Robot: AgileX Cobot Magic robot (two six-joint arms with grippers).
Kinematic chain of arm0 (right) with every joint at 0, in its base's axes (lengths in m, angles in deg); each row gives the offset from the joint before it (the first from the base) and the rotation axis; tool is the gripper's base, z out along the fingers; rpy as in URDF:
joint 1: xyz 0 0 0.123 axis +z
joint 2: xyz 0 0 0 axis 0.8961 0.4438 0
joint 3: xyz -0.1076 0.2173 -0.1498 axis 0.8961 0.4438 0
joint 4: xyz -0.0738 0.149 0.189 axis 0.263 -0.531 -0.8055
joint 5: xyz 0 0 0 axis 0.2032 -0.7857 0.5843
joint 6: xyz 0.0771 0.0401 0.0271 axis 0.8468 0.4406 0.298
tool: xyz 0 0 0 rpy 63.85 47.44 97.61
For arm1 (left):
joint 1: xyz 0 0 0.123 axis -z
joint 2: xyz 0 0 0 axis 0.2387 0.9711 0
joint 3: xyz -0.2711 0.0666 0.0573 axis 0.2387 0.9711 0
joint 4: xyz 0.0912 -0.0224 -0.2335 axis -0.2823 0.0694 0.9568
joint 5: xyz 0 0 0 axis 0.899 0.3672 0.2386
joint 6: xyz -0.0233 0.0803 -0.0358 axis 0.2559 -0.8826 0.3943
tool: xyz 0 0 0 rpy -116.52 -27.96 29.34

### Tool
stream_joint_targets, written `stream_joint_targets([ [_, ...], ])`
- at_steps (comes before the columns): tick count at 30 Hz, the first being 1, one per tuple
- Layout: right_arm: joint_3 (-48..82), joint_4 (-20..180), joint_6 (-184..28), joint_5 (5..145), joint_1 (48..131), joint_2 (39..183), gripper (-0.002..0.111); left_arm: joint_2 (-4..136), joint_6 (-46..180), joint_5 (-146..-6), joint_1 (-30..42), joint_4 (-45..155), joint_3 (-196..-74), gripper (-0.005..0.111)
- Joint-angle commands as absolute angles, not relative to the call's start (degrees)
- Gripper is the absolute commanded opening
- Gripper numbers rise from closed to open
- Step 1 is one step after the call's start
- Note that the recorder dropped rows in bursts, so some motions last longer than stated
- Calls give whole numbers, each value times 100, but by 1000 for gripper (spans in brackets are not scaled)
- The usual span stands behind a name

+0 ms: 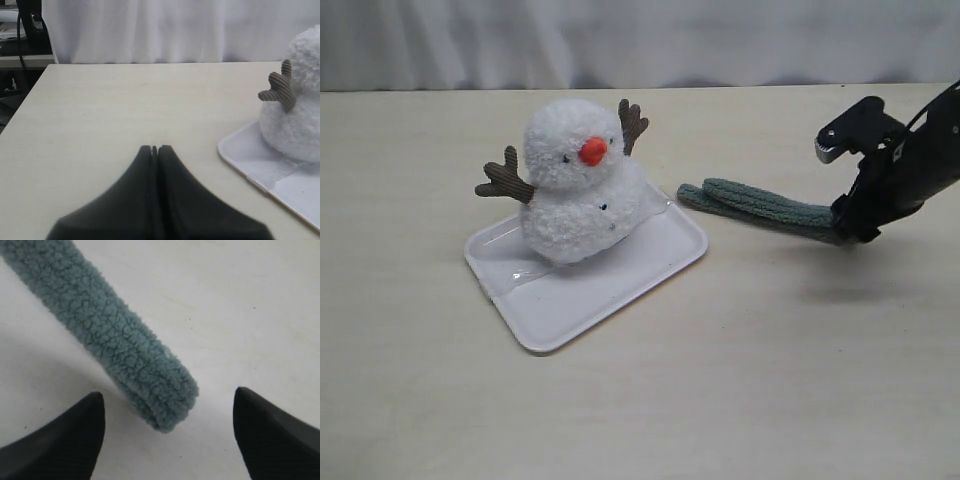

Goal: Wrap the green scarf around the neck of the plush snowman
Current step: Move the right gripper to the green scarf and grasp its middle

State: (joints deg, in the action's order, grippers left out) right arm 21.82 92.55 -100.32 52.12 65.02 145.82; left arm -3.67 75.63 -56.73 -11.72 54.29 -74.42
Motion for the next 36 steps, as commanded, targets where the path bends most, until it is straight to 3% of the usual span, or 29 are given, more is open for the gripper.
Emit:
stream_joint_targets([
  [1, 2162, 9469, -10266, 5446, 6512, 14721, 67, -382, 7597, -5737, -1182, 5438, -7428, 0],
  [12, 2162, 9622, -10548, 6075, 6512, 15142, 66, -382, 7597, -5737, -1182, 5438, -7428, 0],
  [25, 2162, 9611, -10355, 6308, 6512, 15158, 29, -382, 7597, -5737, -1182, 5438, -7428, 0],
  [30, 2162, 9611, -10355, 6005, 6512, 15061, 4, -382, 7597, -5737, -1182, 5438, -7428, 0],
  [36, 2124, 9462, -10341, 5800, 6900, 14487, 4, -382, 7597, -5737, -1182, 5438, -7428, 0],
])
